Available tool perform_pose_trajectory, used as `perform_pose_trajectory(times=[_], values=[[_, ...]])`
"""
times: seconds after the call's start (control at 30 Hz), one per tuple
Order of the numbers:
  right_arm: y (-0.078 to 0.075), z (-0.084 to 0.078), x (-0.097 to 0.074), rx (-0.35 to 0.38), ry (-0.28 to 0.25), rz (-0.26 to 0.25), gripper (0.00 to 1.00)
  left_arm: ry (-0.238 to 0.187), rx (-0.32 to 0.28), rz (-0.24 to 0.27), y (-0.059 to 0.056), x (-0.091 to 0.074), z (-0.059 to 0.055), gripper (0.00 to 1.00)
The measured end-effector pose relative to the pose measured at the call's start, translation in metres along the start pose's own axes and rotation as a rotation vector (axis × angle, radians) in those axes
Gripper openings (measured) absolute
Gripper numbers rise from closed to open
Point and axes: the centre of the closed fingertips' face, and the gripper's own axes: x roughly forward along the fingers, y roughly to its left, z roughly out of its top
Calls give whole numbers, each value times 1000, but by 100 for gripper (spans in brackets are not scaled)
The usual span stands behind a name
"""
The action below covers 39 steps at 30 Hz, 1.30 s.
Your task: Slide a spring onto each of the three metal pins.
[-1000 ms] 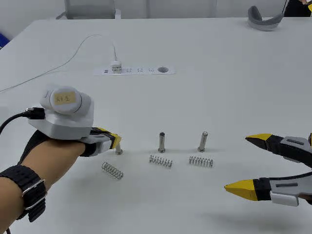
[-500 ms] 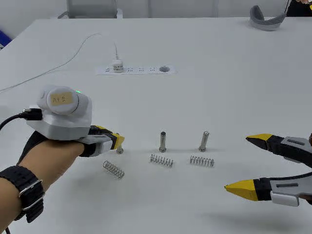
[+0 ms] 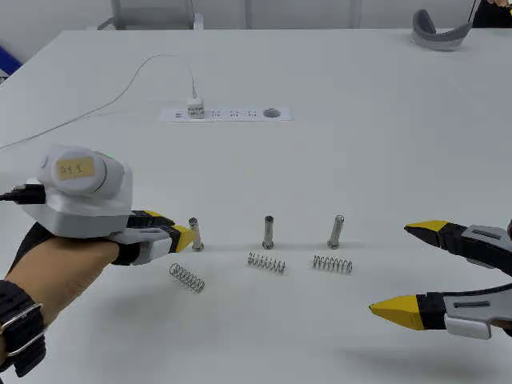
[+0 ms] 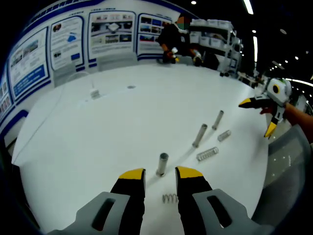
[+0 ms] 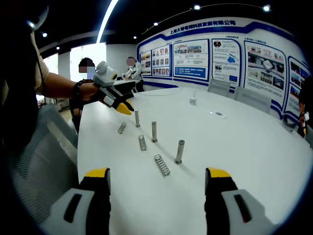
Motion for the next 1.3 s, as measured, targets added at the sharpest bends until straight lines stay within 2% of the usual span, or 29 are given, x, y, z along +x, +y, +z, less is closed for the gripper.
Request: perform_pose_trajectory(times=[0.3,0.4,0.47,0.57,0.63,0.67,0.83,1.03,1.13,1.3], values=[[0,-1,0,1,4,2,81,12,31,-102,-5,-6,-11,25],[0,-1,0,2,5,0,81,19,67,-147,-8,-8,-14,26],[0,-1,0,3,6,0,81,30,136,-184,-12,-8,-17,28],[0,-1,0,4,8,0,81,81,234,-228,-17,-6,-30,33],[0,-1,1,3,9,1,81,92,260,-252,-20,-5,-35,36],[0,-1,0,3,9,1,81,97,274,-283,-24,-4,-37,37],[-1,-2,0,7,11,-4,81,92,349,-354,-35,-2,-37,44],[-1,-2,-1,9,11,-8,81,130,378,-429,-47,1,-40,42],[-2,-2,-2,12,9,-11,81,161,393,-440,-47,5,-46,39],[-2,-2,-2,13,9,-14,81,196,380,-442,-45,6,-54,38]])
